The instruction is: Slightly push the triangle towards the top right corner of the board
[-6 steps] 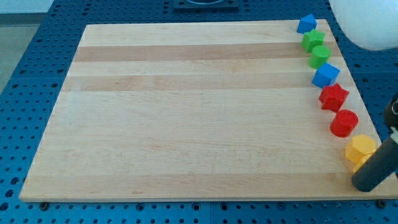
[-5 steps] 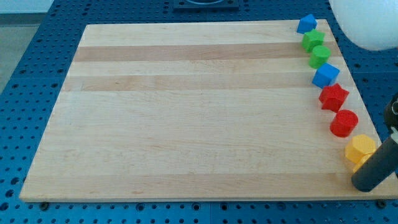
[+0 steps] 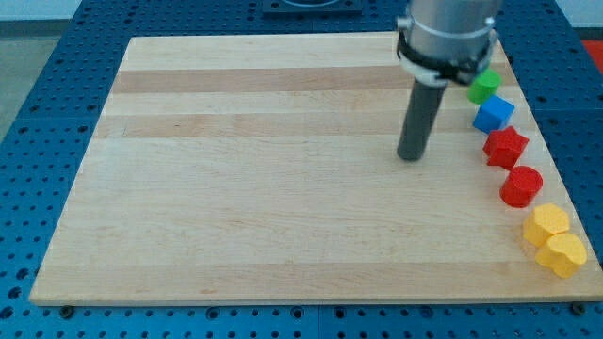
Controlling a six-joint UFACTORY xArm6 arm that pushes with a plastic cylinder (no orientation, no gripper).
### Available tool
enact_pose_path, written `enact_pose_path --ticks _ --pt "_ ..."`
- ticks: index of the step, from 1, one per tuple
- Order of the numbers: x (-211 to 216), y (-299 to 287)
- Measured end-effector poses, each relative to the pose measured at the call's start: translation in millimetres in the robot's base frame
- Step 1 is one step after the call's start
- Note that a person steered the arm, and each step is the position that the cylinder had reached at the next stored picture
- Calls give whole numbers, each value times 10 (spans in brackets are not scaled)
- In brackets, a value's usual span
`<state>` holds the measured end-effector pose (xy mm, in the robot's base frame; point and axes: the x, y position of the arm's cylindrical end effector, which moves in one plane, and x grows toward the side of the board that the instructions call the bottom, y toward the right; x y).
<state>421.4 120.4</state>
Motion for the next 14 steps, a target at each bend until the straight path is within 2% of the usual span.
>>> enact_pose_path --ticks 2,5,8,14 --pt "-1165 -1" --pt "-2272 41" --pt "-2301 527" --pt "-2295 965"
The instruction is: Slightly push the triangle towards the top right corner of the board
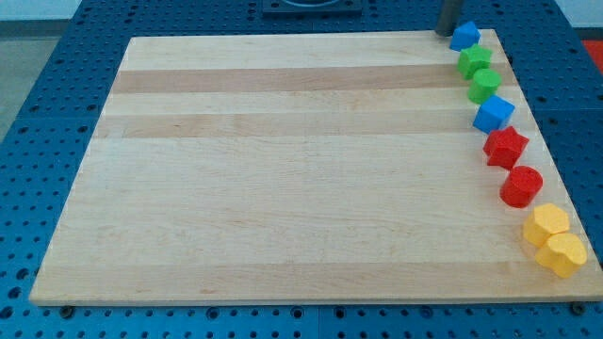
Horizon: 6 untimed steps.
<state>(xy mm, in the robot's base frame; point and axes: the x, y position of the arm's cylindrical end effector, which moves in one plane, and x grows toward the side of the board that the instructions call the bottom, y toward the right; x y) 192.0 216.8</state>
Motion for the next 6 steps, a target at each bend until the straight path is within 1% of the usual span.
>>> enact_pose_path --ticks 4,5,6 --pt "1 243" --pt "-3 359" --pt "-8 594"
